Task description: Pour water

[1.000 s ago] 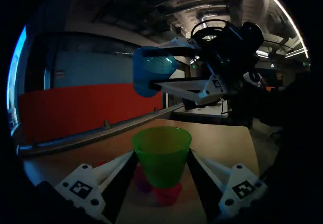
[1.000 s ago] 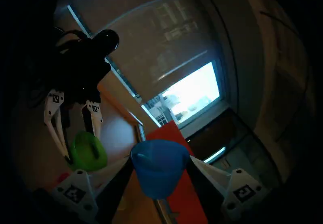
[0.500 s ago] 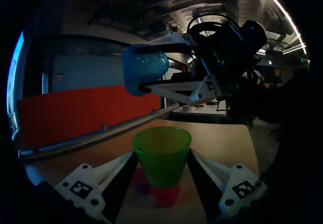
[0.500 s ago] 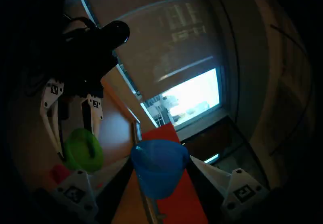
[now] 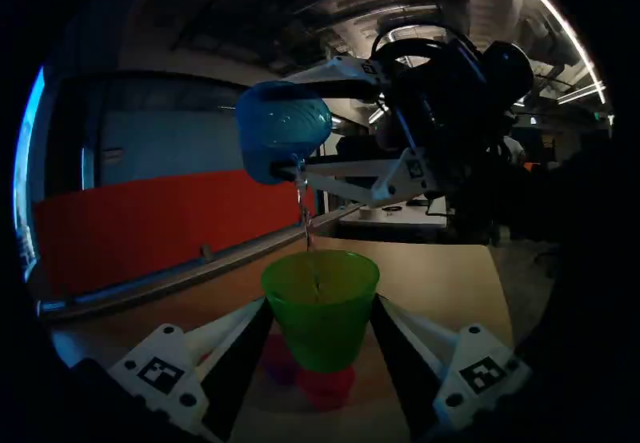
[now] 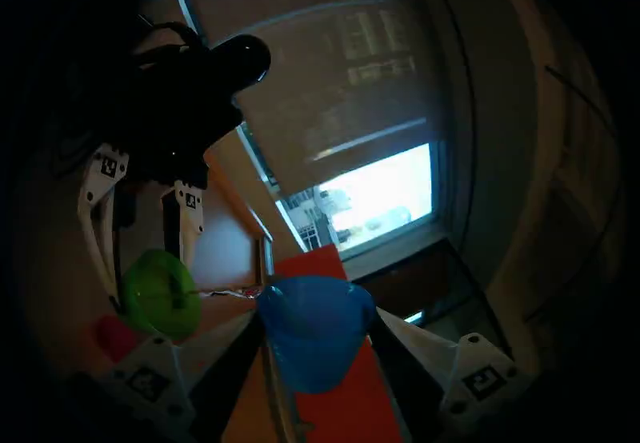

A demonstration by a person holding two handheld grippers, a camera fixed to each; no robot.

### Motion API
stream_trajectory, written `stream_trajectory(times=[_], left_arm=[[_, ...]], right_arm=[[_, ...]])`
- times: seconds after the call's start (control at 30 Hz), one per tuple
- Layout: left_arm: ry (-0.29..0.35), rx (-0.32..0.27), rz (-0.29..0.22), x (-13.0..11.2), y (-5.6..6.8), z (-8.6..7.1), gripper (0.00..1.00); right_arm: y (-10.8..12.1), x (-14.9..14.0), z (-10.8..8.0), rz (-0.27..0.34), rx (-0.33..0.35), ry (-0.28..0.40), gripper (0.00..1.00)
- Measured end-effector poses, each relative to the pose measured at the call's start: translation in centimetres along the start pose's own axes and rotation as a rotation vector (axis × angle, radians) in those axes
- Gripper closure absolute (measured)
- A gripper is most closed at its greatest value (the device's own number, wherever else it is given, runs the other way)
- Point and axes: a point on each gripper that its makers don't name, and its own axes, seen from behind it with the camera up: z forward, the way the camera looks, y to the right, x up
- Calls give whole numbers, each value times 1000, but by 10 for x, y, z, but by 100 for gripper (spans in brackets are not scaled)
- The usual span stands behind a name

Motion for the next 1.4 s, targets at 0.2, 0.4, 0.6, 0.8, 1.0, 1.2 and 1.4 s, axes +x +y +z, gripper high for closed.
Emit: stream_trajectory(times=[0.2, 0.4, 0.6, 0.8, 1.0, 1.2, 1.4], left_arm=[[1, 1, 1, 0, 1, 0, 17], [0, 0, 2, -2, 2, 0, 17], [0, -2, 5, -1, 4, 1, 18], [2, -8, 5, 1, 5, 0, 17], [4, -7, 8, 2, 6, 0, 18], [6, -11, 11, 3, 9, 1, 18], [7, -13, 15, 6, 10, 1, 18]], right_arm=[[2, 2, 0, -13, -5, 2, 10], [3, 1, 0, -34, -9, -1, 10], [5, 3, 0, -50, -13, 0, 10], [8, 5, -1, -69, -20, 2, 10], [11, 6, -2, -100, -24, -1, 10], [11, 6, -3, -121, -22, -4, 10], [12, 7, -3, -146, -22, -6, 10]])
